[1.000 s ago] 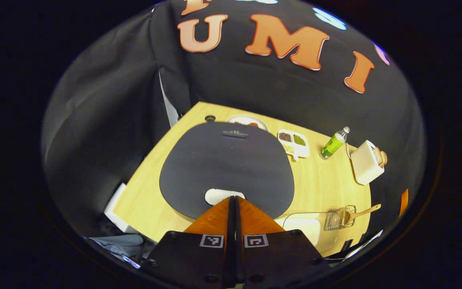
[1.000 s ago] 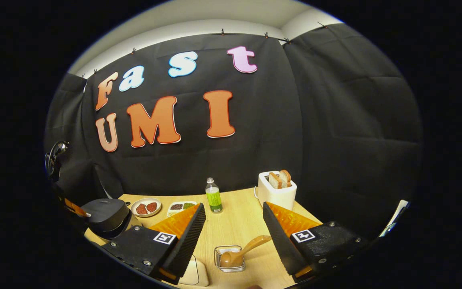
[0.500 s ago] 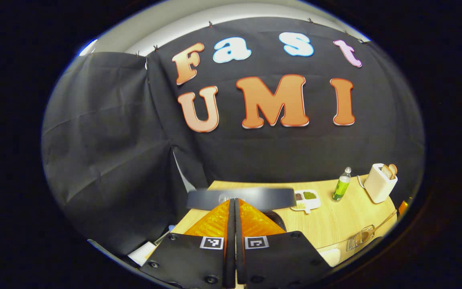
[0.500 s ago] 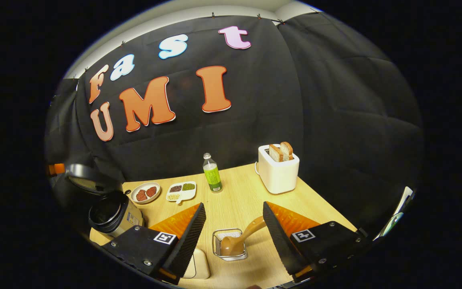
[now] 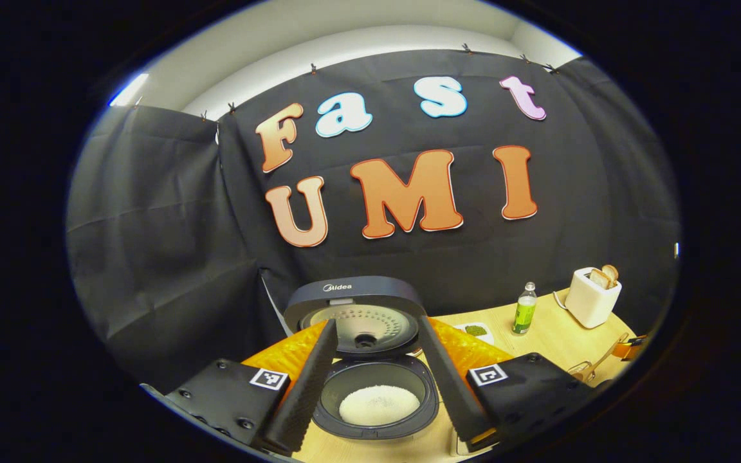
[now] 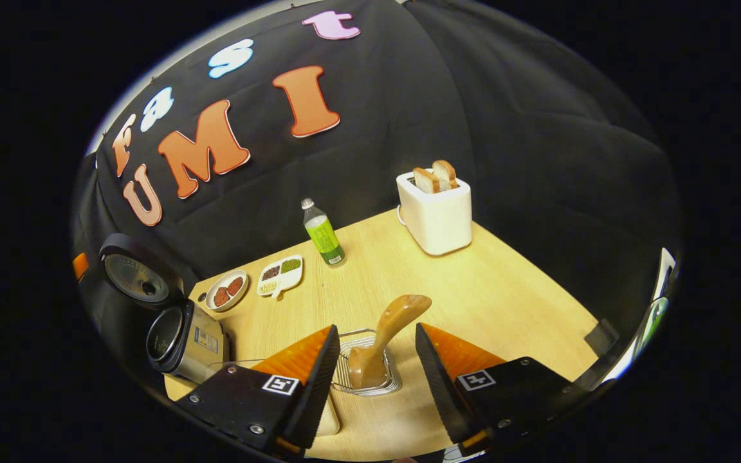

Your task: Close the left gripper, press the button to open the rice cooker; take a wooden spoon from the chopstick holder with the right hand, scoop a spoonful of rice and pour it into the rice cooker, then put the wooden spoon back into the chopstick holder.

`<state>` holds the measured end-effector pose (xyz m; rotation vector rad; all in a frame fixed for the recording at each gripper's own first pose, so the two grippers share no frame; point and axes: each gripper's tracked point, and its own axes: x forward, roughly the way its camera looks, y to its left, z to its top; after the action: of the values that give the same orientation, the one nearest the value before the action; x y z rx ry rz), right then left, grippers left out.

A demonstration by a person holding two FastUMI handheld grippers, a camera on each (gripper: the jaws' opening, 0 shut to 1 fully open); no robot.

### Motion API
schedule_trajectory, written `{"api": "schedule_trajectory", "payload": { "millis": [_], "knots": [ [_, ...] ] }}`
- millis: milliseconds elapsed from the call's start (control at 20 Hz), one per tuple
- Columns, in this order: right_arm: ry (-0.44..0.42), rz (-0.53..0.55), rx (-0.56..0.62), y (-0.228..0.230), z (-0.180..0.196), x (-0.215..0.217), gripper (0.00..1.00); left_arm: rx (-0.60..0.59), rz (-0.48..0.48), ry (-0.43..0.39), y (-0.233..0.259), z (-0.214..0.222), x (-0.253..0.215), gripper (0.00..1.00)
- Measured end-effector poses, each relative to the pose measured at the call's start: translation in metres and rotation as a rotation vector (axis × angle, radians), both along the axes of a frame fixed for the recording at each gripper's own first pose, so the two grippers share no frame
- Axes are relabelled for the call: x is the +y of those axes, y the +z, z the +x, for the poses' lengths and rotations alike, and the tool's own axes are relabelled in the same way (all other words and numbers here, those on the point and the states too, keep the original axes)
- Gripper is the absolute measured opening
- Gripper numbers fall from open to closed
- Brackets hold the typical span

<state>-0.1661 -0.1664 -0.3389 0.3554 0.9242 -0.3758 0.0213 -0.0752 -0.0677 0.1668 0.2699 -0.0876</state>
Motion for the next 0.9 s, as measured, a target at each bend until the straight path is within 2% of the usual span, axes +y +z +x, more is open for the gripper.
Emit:
{"api": "schedule_trajectory", "payload": {
  "millis": [50, 100, 200, 250, 300, 400, 450, 500, 550, 600, 700, 750, 900],
  "knots": [
    [-0.005, 0.026, 0.019, -0.013, 0.000, 0.002, 0.74, -0.003, 0.014, -0.009, 0.000, -0.003, -0.003, 0.96],
    [-0.013, 0.054, 0.037, -0.024, -0.002, 0.003, 0.72, -0.004, 0.022, -0.014, 0.001, -0.006, -0.006, 0.96],
    [-0.032, 0.077, 0.057, -0.040, -0.003, 0.002, 0.61, -0.004, 0.035, -0.010, 0.002, -0.011, -0.007, 0.96],
    [-0.036, 0.079, 0.062, -0.047, -0.002, 0.000, 0.47, 0.001, 0.044, -0.004, 0.002, -0.014, -0.006, 0.88],
    [-0.037, 0.080, 0.063, -0.053, -0.001, -0.002, 0.53, 0.005, 0.054, 0.002, -0.001, -0.016, -0.004, 0.79],
    [-0.049, 0.064, 0.060, -0.062, 0.006, -0.007, 0.48, 0.008, 0.070, 0.014, 0.001, -0.018, 0.000, 0.96],
    [-0.053, 0.064, 0.073, -0.068, 0.008, -0.009, 0.41, 0.011, 0.075, 0.017, 0.001, -0.020, 0.001, 0.96],
    [-0.074, 0.085, 0.067, -0.066, 0.007, -0.006, 0.29, 0.013, 0.080, 0.022, 0.000, -0.021, 0.002, 0.96],
    [-0.094, 0.091, 0.066, -0.069, 0.014, -0.008, 0.20, 0.018, 0.083, 0.024, -0.003, -0.022, 0.004, 0.88],
    [-0.101, 0.100, 0.065, -0.067, 0.014, -0.006, 0.18, 0.020, 0.085, 0.028, -0.003, -0.023, 0.005, 0.79],
    [-0.107, 0.110, 0.063, -0.067, 0.015, -0.004, 0.16, 0.024, 0.083, 0.027, -0.007, -0.024, 0.007, 0.79],
    [-0.110, 0.117, 0.065, -0.067, 0.015, -0.003, 0.15, 0.027, 0.082, 0.024, -0.007, -0.023, 0.008, 0.96],
    [-0.127, 0.115, 0.084, -0.067, 0.011, -0.004, 0.15, 0.029, 0.072, 0.018, -0.009, -0.022, 0.012, 0.96]
  ]
}}
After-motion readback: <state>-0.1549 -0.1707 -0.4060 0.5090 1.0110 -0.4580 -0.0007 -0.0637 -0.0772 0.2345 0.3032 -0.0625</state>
